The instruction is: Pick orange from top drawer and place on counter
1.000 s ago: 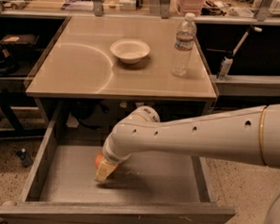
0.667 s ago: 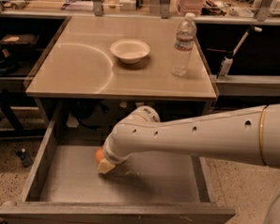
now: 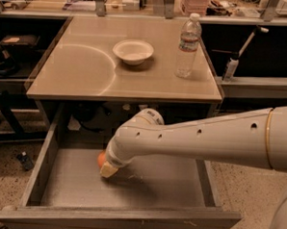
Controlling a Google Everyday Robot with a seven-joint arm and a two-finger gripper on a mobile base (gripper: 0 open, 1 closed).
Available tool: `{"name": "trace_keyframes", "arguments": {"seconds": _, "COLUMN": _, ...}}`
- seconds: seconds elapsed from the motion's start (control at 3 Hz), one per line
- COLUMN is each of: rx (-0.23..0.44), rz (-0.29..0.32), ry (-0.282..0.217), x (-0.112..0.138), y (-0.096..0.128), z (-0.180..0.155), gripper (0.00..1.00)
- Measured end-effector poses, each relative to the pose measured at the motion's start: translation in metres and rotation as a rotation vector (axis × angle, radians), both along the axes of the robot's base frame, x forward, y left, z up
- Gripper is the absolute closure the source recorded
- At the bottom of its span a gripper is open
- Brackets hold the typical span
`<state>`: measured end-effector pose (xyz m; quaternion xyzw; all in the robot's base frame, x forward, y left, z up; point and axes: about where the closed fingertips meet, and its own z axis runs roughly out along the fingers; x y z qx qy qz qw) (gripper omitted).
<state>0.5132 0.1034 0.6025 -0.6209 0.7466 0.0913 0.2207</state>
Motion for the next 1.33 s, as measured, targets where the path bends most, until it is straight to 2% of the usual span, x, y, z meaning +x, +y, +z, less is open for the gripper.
{"name": "trace_keyframes", "arguments": {"seconds": 0.33, "rx": 0.000, "rz": 0.000, "ry": 0.000, "x": 0.000, "y": 0.000, "z": 0.000, "gripper": 1.00}}
{"name": "trace_keyframes", "arguments": {"seconds": 0.67, "rx": 0.016, "rz": -0.020, "ry": -0.018, "x": 0.004, "y": 0.003, "z": 0.018, "gripper": 1.00}}
{"name": "trace_keyframes", "arguments": {"seconds": 1.33, "rx": 0.067, "rz": -0.027, "ry": -0.075, "x": 0.020, "y": 0.009, "z": 0.078, "gripper": 1.00}}
